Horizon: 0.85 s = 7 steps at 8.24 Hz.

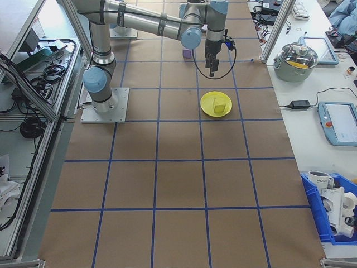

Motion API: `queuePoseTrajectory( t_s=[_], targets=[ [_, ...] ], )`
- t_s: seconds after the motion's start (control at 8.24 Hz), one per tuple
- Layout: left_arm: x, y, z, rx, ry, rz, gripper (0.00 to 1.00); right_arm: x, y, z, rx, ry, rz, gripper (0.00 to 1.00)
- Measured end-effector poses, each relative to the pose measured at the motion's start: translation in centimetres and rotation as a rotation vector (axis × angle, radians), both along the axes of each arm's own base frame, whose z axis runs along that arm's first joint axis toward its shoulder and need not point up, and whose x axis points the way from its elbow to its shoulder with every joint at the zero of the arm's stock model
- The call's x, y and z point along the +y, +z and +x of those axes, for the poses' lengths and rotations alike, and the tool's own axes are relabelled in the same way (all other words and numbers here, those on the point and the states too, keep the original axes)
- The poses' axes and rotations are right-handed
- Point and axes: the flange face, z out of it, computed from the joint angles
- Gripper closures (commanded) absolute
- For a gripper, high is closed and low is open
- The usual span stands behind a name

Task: Sort blocks by color into plates

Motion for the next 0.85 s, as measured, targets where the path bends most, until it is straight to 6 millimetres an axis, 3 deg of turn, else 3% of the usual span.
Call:
queuePoseTrajectory(
  t_s=[0.24,0.49,0.61,0.85],
  targets=[
    [1.1,-2.4,-1.4,-0.004,-0.026,0.046,0.00,0.2,0.1,0.7,-0.138,-0.010,-0.008,0.11],
    [1.7,-4.7,-3.2,-0.010,-0.055,0.067,0.00,0.6,0.3,2.8,-0.328,-0.010,0.002,0.00],
    [1.5,-6.0,-3.9,-0.010,-0.065,0.069,0.00,0.8,0.2,3.2,-0.367,-0.012,0.010,0.00],
    [1.1,-8.4,-4.8,-0.008,-0.070,0.082,0.00,1.4,-1.2,2.3,-0.269,-0.012,0.053,0.00]
  ],
)
